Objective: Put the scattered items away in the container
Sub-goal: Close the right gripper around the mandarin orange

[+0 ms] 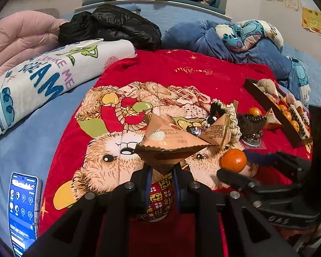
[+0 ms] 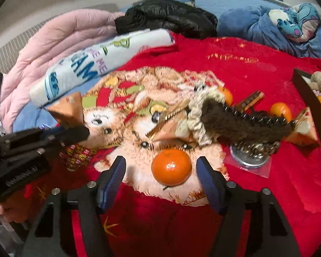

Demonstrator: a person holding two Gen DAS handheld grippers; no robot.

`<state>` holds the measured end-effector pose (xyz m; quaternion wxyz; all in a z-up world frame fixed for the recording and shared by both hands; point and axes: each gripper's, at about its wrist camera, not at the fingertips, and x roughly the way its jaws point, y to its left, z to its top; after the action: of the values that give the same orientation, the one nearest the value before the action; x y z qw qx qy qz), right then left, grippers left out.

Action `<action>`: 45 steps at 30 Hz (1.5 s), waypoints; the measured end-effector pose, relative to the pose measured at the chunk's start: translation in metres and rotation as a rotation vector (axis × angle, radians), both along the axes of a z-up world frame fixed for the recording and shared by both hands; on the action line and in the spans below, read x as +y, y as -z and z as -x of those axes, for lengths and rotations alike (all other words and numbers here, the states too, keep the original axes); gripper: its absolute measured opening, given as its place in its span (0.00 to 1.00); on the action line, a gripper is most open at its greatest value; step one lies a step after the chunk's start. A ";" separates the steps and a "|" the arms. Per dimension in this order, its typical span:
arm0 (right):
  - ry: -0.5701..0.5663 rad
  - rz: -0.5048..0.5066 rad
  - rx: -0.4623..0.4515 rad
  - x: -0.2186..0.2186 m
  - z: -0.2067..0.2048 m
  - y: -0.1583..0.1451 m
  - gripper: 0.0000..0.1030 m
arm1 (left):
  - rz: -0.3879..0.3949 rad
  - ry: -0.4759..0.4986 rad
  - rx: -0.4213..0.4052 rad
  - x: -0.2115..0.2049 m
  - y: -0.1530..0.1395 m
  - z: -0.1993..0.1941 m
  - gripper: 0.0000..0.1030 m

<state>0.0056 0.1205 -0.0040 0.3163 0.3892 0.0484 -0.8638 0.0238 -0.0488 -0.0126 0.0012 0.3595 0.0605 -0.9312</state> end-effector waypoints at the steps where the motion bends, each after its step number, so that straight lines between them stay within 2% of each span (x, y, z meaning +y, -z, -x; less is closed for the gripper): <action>1: -0.006 -0.003 -0.005 -0.001 0.001 0.002 0.64 | 0.001 0.003 -0.005 0.001 0.000 0.001 0.18; 7: -0.002 -0.020 0.006 -0.005 -0.002 0.006 0.64 | 0.003 0.008 -0.015 0.004 0.003 0.001 0.18; 11: 0.019 -0.044 0.014 -0.007 0.000 0.007 0.58 | 0.006 0.014 -0.009 0.005 0.002 -0.001 0.18; 14: 0.020 -0.033 0.009 -0.006 0.002 0.008 0.57 | 0.000 0.015 -0.007 0.005 0.001 -0.001 0.18; 18: 0.044 -0.026 -0.003 -0.002 0.004 0.009 0.49 | -0.009 0.014 -0.007 0.005 0.000 0.001 0.18; 22: 0.057 -0.063 0.022 -0.006 0.000 0.008 0.47 | -0.016 0.006 -0.012 0.006 -0.001 0.003 0.18; 26: 0.081 -0.061 0.023 -0.002 0.002 0.008 0.37 | -0.016 0.007 -0.013 0.010 0.000 0.004 0.18; 45: 0.130 -0.034 0.043 0.015 0.001 -0.004 0.36 | -0.036 0.048 0.017 0.028 -0.011 0.002 0.18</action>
<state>0.0044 0.1353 0.0000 0.2517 0.3782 0.0445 -0.8897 0.0215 -0.0208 -0.0016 -0.0283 0.3529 0.0686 -0.9327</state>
